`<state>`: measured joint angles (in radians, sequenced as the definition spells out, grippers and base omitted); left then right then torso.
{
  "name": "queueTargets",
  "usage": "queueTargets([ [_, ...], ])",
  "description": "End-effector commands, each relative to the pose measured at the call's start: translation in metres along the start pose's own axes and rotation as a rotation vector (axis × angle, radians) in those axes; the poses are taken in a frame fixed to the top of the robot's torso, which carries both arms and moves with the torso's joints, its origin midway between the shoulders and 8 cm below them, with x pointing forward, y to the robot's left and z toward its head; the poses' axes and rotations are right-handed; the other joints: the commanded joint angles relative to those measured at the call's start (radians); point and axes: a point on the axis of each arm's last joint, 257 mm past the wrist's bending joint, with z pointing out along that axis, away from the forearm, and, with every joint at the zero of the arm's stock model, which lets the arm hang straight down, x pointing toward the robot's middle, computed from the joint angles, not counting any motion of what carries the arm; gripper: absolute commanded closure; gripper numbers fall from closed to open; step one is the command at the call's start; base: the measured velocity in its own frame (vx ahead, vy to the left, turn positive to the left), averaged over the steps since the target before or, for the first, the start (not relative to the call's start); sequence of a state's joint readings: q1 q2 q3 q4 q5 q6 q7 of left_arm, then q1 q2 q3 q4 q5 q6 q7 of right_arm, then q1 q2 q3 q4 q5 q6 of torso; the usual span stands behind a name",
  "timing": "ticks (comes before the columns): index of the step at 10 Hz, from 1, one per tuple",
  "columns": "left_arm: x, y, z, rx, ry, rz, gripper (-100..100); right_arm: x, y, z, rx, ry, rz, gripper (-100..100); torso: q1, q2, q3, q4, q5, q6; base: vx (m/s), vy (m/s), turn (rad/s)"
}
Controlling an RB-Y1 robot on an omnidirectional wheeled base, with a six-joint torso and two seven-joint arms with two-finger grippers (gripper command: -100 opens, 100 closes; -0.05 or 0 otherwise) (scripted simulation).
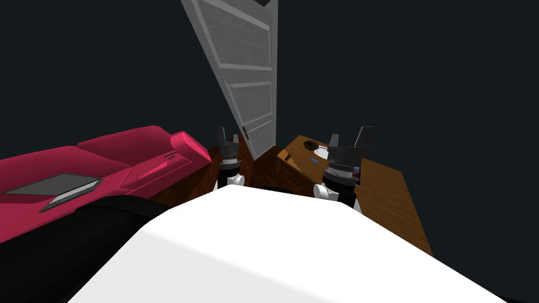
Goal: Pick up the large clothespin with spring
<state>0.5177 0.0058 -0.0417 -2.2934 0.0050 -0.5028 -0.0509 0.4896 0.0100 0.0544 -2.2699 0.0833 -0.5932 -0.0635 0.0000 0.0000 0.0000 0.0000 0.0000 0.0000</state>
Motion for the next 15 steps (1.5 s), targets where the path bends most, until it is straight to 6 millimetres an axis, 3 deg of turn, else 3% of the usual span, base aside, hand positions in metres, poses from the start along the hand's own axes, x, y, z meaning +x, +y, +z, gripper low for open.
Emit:
queueTargets([
  [1, 0.000, 0.000, 0.000, 0.000, 0.000, 0.000, 0, 0.002, -0.007, -0.001, 0.019, 0.028, -0.002, -100, 0.000, 0.000, 0.000, 0.000, 0.000, 0.000, 0.018, 0.018, -0.003],
  [6, 0.000, 0.000, 0.000, 0.000, 0.000, 0.000, 0, -0.002, -0.058, -0.008, 0.164, 0.094, 0.012, -100, 0.008, -0.006, -0.003, -0.001, 0.002, 0.000, 0.081, 0.096, -0.010],
  [10, 0.000, 0.000, 0.000, 0.000, 0.000, 0.000, 0, -0.026, -0.122, -0.020, 0.347, 0.067, 0.056, -100, 0.011, -0.012, -0.007, -0.003, 0.003, 0.000, 0.168, 0.169, -0.022],
  [11, 0.000, 0.000, 0.000, 0.000, 0.000, 0.000, 0, -0.027, -0.124, -0.020, 0.356, 0.065, 0.056, -100, 0.012, -0.013, -0.008, -0.003, 0.003, 0.000, 0.112, 0.115, -0.017],
  [15, 0.000, 0.000, 0.000, 0.000, 0.000, 0.000, 0, -0.056, -0.179, -0.039, 0.521, -0.010, 0.109, -100, 0.008, -0.009, -0.005, -0.002, 0.002, 0.000, 0.117, 0.127, -0.027],
])
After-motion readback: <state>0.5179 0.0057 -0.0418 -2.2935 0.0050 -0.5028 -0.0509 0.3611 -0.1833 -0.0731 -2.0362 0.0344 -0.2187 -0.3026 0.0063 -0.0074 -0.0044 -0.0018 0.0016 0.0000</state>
